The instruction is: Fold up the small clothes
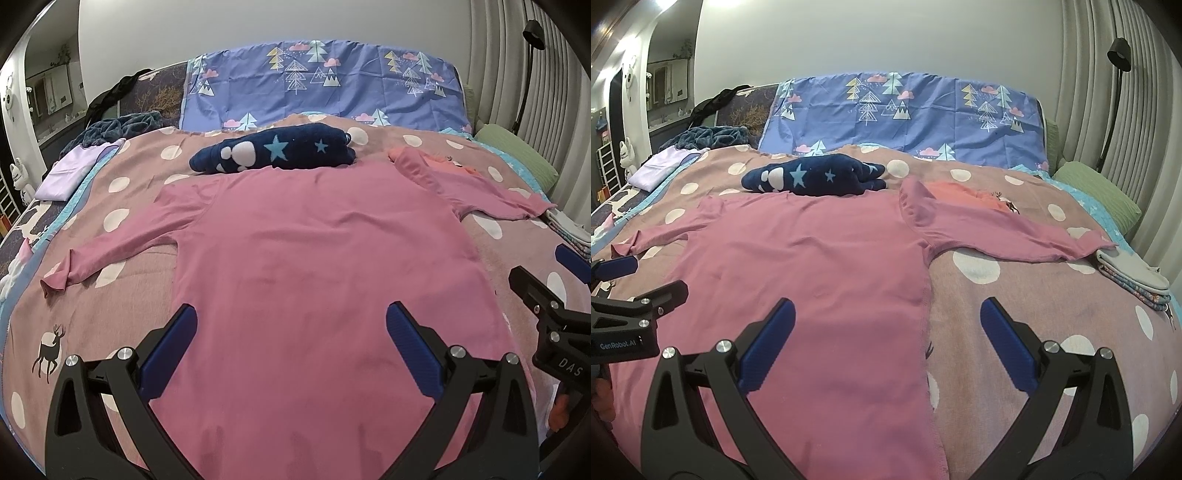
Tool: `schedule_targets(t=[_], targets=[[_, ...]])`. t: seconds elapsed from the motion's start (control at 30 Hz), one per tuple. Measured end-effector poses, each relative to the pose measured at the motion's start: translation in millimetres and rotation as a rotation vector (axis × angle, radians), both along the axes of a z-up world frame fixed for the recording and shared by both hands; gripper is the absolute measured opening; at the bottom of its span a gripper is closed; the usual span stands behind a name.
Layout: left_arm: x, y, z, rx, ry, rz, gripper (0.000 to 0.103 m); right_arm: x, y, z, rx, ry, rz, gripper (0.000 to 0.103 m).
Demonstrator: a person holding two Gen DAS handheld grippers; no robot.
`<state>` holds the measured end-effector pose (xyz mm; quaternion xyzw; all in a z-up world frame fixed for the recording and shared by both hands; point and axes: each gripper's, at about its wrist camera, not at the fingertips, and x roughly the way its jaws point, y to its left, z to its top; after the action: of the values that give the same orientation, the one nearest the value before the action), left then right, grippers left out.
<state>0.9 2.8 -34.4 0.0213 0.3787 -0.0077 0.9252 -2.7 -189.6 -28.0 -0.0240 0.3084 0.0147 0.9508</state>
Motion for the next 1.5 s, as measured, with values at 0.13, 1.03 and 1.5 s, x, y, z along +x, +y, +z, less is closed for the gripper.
schedule_targets(t=[0.13, 1.03, 1.5], targets=[[0, 0, 0, -0.001, 0.000, 0.001, 0.102, 0, 0, 0, -0.001, -0.001, 0.001, 0.101], [-3, 2, -3, 0.011, 0.005, 0.002, 0.102, 1, 6, 4, 0.051, 0.014, -0.012, 0.101], [-4, 2, -7, 0.021, 0.007, -0.014, 0.102, 19, 2, -13, 0.079, 0.161, -0.117, 0.101]])
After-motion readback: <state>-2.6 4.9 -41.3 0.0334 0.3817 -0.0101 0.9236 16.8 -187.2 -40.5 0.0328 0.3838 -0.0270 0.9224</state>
